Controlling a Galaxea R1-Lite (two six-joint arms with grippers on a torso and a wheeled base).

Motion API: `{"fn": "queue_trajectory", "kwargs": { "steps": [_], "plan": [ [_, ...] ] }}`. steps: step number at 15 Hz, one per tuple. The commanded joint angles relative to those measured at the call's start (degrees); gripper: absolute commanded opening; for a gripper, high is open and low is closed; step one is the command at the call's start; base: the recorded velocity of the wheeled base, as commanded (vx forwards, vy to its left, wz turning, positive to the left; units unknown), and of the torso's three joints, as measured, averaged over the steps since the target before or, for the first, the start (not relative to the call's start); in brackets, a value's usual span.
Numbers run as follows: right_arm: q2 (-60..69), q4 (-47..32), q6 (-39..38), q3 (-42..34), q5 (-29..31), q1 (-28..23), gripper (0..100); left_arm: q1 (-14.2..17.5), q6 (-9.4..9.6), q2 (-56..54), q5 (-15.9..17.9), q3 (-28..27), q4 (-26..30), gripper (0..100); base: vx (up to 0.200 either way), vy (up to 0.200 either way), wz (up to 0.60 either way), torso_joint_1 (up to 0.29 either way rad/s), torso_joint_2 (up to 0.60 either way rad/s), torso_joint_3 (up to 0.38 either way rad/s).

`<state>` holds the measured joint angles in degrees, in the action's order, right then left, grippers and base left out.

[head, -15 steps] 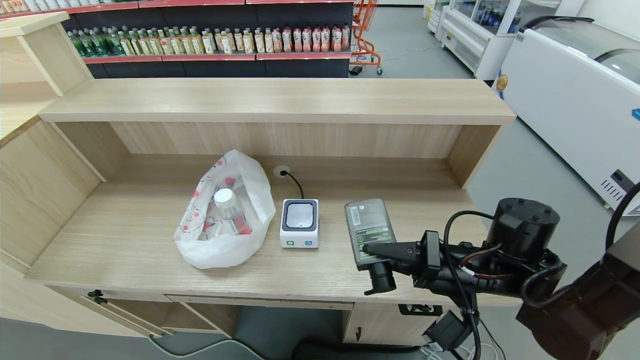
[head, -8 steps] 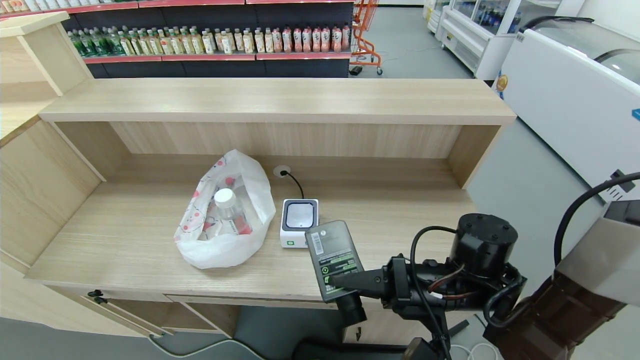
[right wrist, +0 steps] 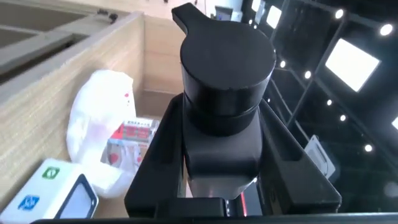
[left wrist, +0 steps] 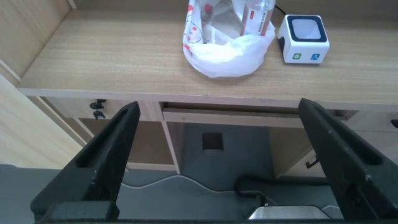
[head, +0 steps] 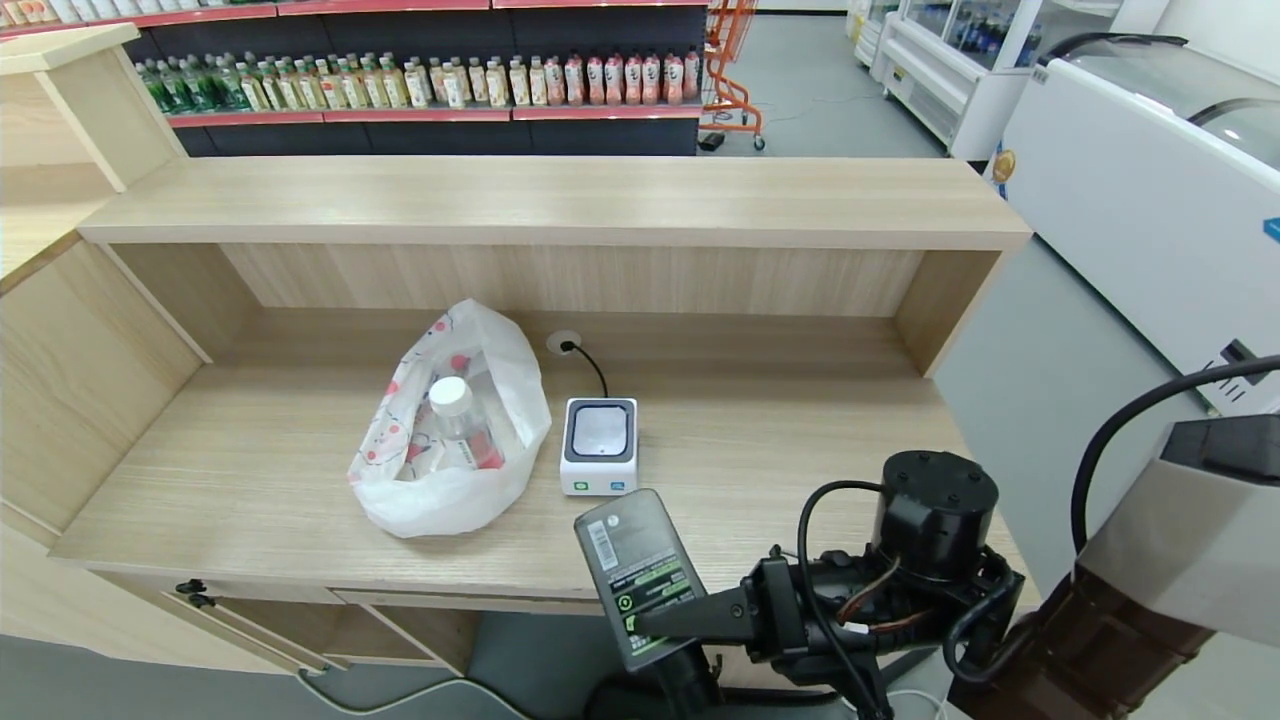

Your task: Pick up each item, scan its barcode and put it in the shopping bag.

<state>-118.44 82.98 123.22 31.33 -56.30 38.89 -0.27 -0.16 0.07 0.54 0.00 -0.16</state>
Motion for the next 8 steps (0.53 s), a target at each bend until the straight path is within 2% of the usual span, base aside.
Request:
{"fn": "queue_trajectory", "kwargs": {
  "steps": [1,8],
  "plan": [
    [-1.61,-0.01,-0.18,0.31,-0.48,0.31,0,0.00,-0.02,0.01,-0.01,0.00,-0.02,100,0.000,0.000,0.00,0.000,0.00,0.000],
    [-3.99,-0.01,-0.70,1.80,-2.85,0.31,0,0.00,-0.02,0.01,-0.01,0.00,-0.02,100,0.000,0.000,0.00,0.000,0.00,0.000]
  ]
}}
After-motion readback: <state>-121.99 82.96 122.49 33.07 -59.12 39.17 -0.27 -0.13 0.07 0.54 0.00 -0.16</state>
